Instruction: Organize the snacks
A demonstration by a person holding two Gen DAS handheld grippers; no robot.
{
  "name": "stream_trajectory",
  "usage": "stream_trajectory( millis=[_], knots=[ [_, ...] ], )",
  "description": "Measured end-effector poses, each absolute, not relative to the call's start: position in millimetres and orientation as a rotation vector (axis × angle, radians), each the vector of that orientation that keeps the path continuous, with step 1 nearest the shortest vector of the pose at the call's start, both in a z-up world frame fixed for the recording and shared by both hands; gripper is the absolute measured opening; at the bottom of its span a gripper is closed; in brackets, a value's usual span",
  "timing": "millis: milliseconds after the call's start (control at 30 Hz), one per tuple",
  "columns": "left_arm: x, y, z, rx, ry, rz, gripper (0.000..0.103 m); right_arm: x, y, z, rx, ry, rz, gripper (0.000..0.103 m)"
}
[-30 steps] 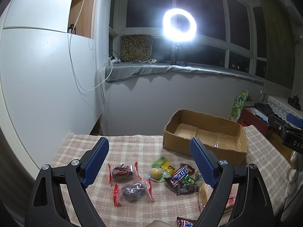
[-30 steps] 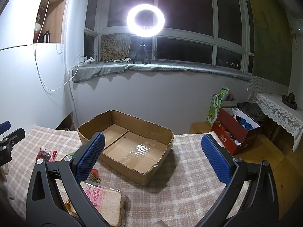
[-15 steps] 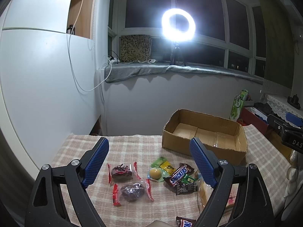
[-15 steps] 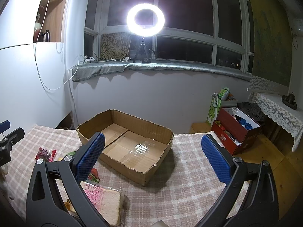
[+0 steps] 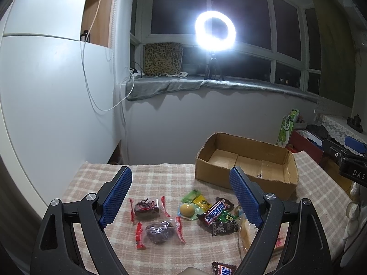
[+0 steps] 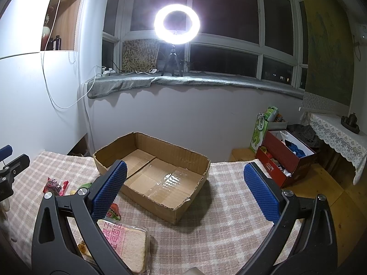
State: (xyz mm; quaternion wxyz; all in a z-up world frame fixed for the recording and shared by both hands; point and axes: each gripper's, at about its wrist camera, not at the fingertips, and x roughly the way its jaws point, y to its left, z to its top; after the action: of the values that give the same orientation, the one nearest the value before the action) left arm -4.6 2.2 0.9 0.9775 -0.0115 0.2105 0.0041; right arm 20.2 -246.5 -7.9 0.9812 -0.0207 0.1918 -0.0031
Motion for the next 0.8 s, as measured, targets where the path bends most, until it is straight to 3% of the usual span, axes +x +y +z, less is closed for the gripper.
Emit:
stream_trajectory(
  millis=[800],
  knots=[
    [-2.5,5.2,-8.4,-0.040,0.453,-0.026,0.087,14.2,-244.8,-18.7,-0.044,0.398,-0.003,0.103]
  ],
)
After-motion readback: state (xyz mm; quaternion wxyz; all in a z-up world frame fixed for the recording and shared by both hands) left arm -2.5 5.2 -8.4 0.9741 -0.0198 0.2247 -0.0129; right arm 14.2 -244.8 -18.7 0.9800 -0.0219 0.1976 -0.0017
